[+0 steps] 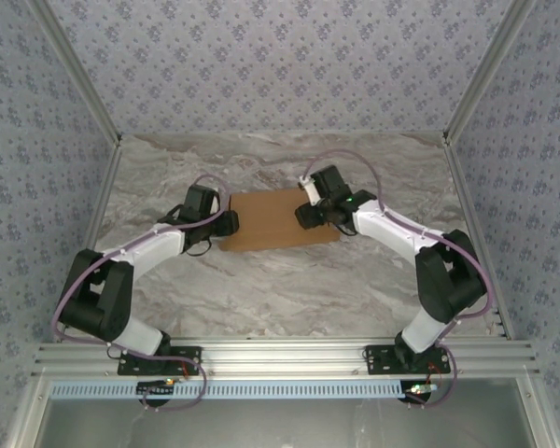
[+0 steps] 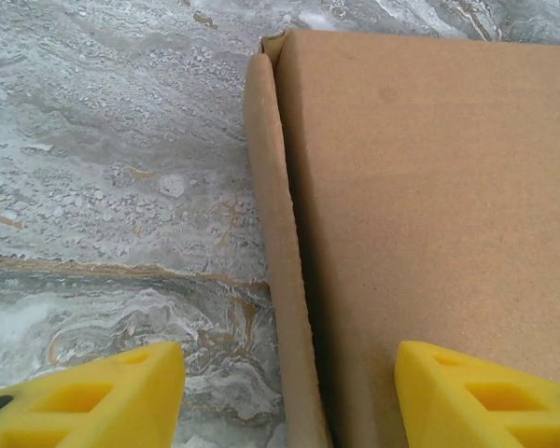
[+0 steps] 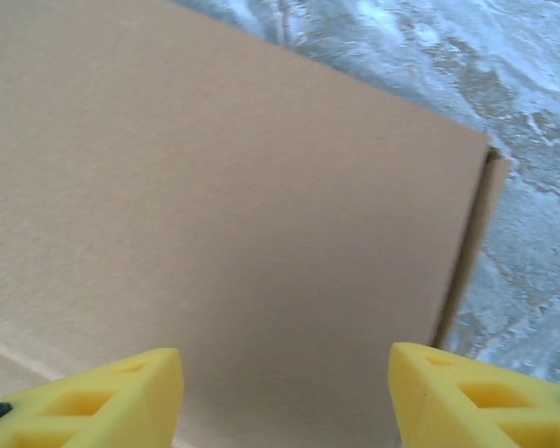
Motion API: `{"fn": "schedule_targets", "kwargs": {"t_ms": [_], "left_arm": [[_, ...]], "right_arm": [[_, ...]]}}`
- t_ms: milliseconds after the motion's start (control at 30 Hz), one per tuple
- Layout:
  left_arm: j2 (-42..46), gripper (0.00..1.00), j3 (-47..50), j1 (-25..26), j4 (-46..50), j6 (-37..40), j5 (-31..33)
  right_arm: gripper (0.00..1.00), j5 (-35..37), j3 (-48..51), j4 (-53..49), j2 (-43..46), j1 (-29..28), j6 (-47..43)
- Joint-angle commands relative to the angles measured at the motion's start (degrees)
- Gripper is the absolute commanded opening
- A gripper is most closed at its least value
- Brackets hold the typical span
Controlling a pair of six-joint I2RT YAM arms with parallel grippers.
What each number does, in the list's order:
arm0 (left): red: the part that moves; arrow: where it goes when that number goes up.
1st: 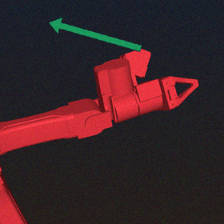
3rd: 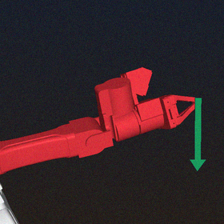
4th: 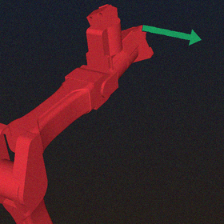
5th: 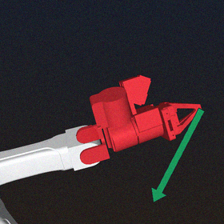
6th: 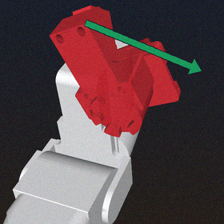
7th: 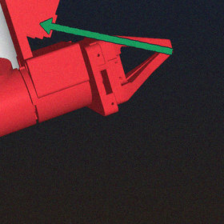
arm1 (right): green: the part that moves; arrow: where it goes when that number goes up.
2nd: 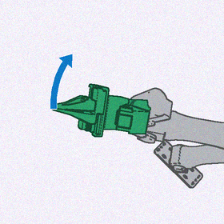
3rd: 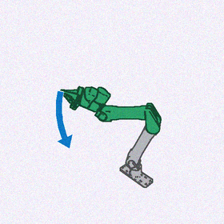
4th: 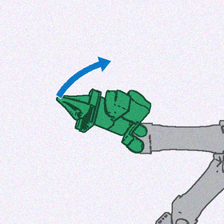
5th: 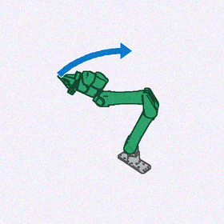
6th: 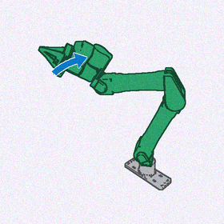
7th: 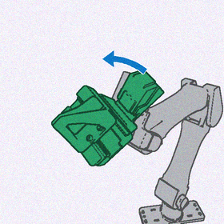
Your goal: Fold the paper box
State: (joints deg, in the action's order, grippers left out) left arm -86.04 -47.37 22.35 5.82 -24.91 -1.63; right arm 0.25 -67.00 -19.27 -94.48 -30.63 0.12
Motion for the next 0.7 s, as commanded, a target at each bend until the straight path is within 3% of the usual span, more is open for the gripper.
{"fn": "schedule_targets", "kwargs": {"t_ms": [0,333,667], "left_arm": [[-1.2,0.61,-0.9,-0.5,-1.7,0.6,-1.9],[-3.4,0.61,0.3,-0.5,-3.5,0.2,-3.6],[-6.8,0.59,2.3,-0.6,-5.4,0.2,-3.5]], "right_arm": [[0.62,-6.4,0.5,-1.0,-0.3,4.1,2.5],[0.62,-12.4,2.3,1.4,-5.2,9.2,4.6],[0.58,-12.4,5.0,2.9,-8.2,10.7,5.2]]}}
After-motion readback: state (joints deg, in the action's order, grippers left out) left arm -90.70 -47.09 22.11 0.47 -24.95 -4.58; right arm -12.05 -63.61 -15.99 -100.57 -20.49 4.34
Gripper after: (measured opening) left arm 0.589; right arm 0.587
